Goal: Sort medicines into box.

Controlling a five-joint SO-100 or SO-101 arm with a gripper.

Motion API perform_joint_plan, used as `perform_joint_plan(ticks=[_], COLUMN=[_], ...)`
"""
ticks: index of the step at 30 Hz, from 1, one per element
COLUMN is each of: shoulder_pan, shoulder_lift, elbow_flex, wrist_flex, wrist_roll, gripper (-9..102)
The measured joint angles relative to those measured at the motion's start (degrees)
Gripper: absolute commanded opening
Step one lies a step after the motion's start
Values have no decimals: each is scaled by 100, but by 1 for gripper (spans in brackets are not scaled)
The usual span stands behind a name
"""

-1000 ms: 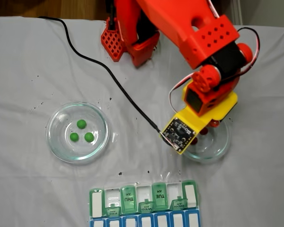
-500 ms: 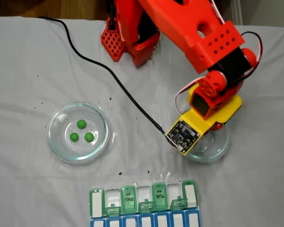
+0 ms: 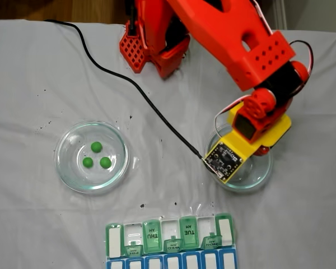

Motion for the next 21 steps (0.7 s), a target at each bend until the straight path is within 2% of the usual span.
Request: perform_joint_plan(ticks=[21], shoulder_pan=[70], shoulder_lift=[-615], elbow_flex=[176], wrist_flex=[-686], wrist_roll=[202], gripper=[17])
